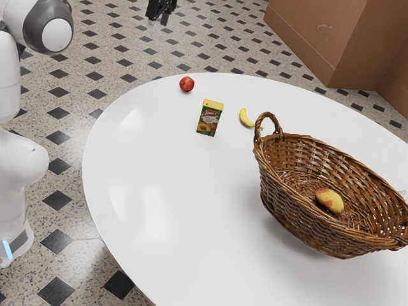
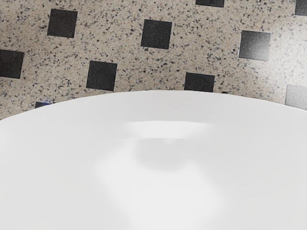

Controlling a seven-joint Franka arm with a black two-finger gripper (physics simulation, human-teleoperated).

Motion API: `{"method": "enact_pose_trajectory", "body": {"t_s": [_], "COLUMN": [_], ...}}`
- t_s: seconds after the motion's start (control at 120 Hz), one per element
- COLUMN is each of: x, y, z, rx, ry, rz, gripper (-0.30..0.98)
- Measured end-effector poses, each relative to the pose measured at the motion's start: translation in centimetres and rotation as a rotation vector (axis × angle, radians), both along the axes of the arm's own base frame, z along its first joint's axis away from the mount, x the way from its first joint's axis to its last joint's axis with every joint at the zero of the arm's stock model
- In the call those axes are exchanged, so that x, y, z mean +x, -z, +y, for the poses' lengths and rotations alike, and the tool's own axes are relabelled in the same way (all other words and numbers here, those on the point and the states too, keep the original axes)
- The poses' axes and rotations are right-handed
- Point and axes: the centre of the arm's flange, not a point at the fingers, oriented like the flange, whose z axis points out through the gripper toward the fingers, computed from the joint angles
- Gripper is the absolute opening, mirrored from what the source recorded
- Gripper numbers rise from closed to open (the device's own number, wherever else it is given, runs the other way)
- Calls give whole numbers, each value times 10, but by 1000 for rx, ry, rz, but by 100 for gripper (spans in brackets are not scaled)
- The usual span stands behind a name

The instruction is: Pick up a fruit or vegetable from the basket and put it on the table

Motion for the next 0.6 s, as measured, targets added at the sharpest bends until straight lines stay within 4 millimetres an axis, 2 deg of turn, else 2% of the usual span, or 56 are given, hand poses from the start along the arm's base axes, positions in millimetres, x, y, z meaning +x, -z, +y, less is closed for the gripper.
{"method": "enact_pose_trajectory", "body": {"t_s": [0.142,0.242,0.325,0.4,0.458,0.525,0.6], "x": [-1,-8,-16,-23,-6,22,40], "y": [0,-17,-47,-97,-109,-98,-88], "z": [1,-7,-24,-42,-46,-39,-36], "rx": [0,31,84,166,177,159,153], "ry": [-3,-9,-4,15,67,122,152], "rz": [0,-17,-52,-140,-201,-248,-271], "gripper": [69,69,69,69,69,69,69]}}
